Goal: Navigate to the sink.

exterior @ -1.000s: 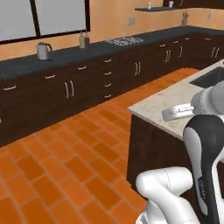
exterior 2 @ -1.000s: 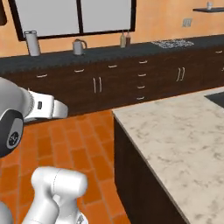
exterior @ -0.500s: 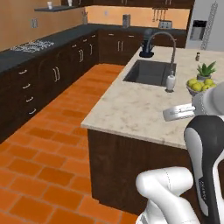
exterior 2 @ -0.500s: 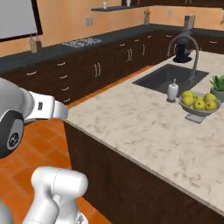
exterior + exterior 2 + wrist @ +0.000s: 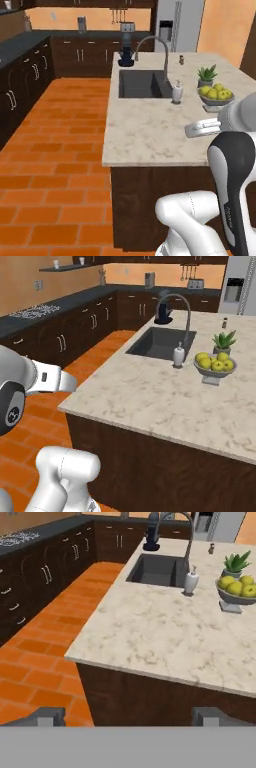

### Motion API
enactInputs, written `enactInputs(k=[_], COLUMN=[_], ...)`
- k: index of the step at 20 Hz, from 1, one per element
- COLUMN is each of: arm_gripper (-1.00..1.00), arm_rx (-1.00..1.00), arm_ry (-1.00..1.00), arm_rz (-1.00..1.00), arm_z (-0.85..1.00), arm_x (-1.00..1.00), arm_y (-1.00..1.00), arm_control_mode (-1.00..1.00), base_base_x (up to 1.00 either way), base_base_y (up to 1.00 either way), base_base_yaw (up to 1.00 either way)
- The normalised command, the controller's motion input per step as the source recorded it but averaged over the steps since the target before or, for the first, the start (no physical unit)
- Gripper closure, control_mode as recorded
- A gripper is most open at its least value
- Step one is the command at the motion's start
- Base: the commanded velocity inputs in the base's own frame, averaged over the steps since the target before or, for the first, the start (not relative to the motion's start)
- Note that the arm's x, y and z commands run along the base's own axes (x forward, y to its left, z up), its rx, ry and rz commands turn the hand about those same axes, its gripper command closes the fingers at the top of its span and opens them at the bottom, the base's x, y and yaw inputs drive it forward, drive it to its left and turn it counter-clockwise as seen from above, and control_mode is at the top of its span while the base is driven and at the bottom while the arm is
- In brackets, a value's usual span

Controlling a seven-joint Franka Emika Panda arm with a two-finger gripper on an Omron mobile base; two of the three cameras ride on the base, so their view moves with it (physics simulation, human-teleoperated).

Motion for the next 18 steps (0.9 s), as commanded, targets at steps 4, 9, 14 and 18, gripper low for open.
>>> enactInputs(k=[4, 9, 14, 18], arm_gripper=[-1.00, -1.00, -1.00, -1.00], arm_rx=[0.00, 0.00, 0.00, 0.00], arm_ry=[0.00, 0.00, 0.00, 0.00], arm_rz=[0.00, 0.00, 0.00, 0.00], arm_z=[0.00, 0.00, 0.00, 0.00], arm_x=[0.00, 0.00, 0.00, 0.00], arm_y=[0.00, 0.00, 0.00, 0.00], arm_control_mode=[1.00, 1.00, 1.00, 1.00], base_base_x=[0.26, 0.19, 0.17, 0.46], base_base_y=[0.85, 0.96, 0.97, 0.48], base_base_yaw=[-0.50, -0.45, -0.44, -0.65])
